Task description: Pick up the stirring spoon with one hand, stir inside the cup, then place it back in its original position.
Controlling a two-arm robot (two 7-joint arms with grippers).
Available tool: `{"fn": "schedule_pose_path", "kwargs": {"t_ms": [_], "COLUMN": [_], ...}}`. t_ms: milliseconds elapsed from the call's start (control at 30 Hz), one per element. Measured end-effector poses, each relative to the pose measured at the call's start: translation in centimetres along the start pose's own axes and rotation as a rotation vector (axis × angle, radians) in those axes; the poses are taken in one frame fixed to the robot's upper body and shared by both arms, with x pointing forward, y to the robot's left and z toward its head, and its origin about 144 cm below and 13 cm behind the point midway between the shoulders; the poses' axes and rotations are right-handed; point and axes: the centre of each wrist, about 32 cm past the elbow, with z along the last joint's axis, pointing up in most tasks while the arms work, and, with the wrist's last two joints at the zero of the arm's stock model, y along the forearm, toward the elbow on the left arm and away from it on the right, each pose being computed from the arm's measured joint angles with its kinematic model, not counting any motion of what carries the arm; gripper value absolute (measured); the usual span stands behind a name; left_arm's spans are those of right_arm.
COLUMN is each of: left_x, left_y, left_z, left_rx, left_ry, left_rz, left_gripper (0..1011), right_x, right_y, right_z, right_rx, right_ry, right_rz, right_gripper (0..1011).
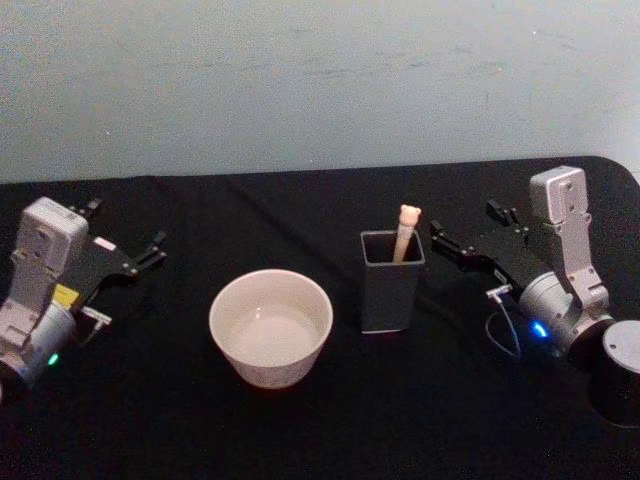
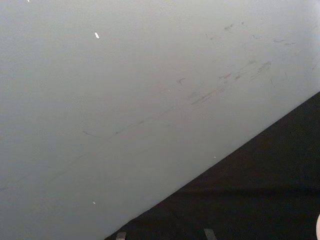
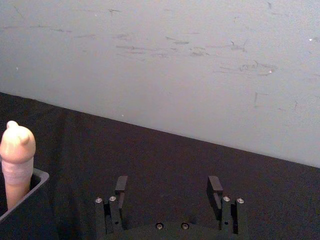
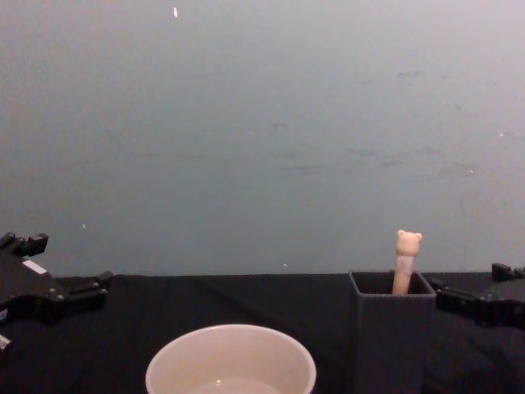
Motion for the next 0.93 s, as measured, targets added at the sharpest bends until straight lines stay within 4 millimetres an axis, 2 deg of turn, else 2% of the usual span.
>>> {"fn": "schedule_pose_path", "kwargs": {"t_ms": [933], "left_x": [0.0], "left_y": [0.0], "left_z": [0.0], "left_rx": [0.0], "left_ry": [0.0], "left_rz": [0.0], "left_gripper": [1001], "right_x": [0.02], "right_y": [-0.03], "right_z": [0.03], "right_rx": [0.003], "right_ry": [0.001], "right_rz": [-0.001], "right_gripper": [1000]}}
